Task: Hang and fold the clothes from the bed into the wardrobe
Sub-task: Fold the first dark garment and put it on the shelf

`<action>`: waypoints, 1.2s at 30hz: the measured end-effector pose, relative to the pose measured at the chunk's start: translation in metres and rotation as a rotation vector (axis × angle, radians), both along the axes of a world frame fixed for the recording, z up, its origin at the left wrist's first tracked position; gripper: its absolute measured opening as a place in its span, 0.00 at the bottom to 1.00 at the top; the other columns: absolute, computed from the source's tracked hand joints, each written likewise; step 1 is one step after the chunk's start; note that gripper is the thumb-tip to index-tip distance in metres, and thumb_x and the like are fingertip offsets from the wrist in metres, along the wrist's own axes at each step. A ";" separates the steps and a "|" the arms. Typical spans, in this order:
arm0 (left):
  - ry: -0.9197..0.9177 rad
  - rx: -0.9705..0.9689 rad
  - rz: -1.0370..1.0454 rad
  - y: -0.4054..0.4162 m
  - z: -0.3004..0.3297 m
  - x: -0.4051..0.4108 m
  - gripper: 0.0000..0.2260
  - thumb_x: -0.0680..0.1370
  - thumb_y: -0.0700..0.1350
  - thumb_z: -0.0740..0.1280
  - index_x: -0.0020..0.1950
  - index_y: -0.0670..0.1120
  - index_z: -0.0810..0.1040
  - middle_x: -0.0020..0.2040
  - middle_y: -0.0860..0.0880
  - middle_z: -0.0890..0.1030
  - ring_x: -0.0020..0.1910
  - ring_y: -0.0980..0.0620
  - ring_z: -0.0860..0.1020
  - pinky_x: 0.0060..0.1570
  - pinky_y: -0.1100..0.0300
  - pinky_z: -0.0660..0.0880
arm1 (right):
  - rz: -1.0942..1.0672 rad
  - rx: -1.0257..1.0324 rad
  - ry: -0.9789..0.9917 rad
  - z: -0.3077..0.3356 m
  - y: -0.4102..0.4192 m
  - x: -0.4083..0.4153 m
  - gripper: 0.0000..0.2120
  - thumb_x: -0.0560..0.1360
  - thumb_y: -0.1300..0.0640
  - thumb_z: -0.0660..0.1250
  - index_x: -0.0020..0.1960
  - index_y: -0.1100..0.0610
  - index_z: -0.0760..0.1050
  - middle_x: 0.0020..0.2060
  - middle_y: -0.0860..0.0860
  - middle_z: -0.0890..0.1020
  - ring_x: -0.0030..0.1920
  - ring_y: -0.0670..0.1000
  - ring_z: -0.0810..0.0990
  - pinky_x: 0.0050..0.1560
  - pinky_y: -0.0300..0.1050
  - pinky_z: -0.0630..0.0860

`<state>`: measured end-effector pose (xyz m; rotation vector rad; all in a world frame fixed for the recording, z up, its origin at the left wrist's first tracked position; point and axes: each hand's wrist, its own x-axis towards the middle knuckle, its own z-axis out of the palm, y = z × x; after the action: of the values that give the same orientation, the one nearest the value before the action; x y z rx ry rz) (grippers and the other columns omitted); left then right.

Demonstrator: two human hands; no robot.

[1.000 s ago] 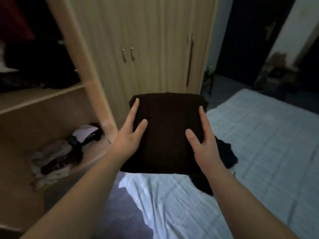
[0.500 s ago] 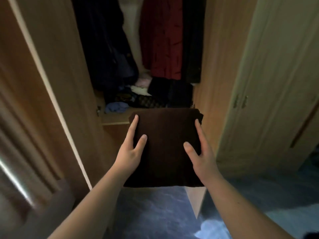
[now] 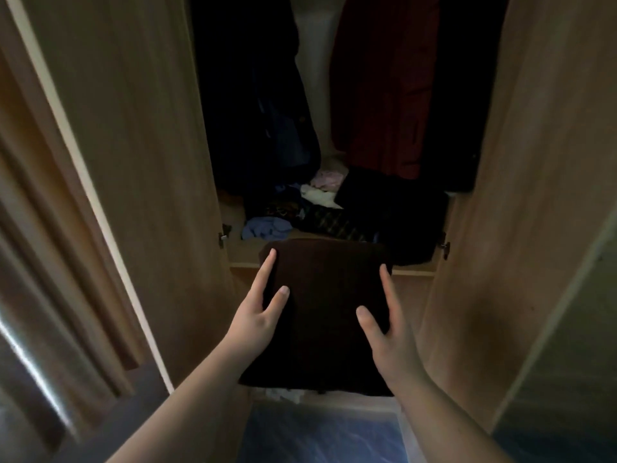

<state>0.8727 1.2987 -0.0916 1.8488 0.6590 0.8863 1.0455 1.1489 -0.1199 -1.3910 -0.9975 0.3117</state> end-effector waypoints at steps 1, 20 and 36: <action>-0.001 -0.009 0.010 0.010 0.000 0.016 0.26 0.82 0.52 0.62 0.73 0.75 0.55 0.70 0.69 0.64 0.64 0.77 0.64 0.59 0.79 0.64 | 0.012 0.002 -0.003 -0.001 0.012 0.017 0.33 0.77 0.46 0.66 0.77 0.32 0.54 0.75 0.32 0.61 0.74 0.35 0.61 0.76 0.50 0.62; -0.003 -0.221 0.101 0.296 -0.055 0.190 0.24 0.82 0.53 0.62 0.73 0.73 0.58 0.73 0.65 0.64 0.72 0.63 0.65 0.70 0.63 0.65 | 0.059 -0.140 0.045 -0.048 0.315 0.195 0.33 0.77 0.43 0.66 0.76 0.31 0.54 0.75 0.34 0.62 0.74 0.35 0.60 0.72 0.41 0.63; 1.107 0.518 0.293 0.406 -0.119 0.304 0.26 0.80 0.64 0.41 0.79 0.64 0.43 0.82 0.51 0.47 0.80 0.48 0.42 0.75 0.40 0.39 | -0.072 -0.581 0.044 -0.118 0.535 0.263 0.35 0.80 0.46 0.62 0.80 0.42 0.45 0.73 0.63 0.67 0.68 0.64 0.72 0.65 0.54 0.72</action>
<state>1.1768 1.7046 -0.2107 2.7351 1.4947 0.1004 1.3088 1.6838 -0.2380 -1.9282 -0.8492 0.6091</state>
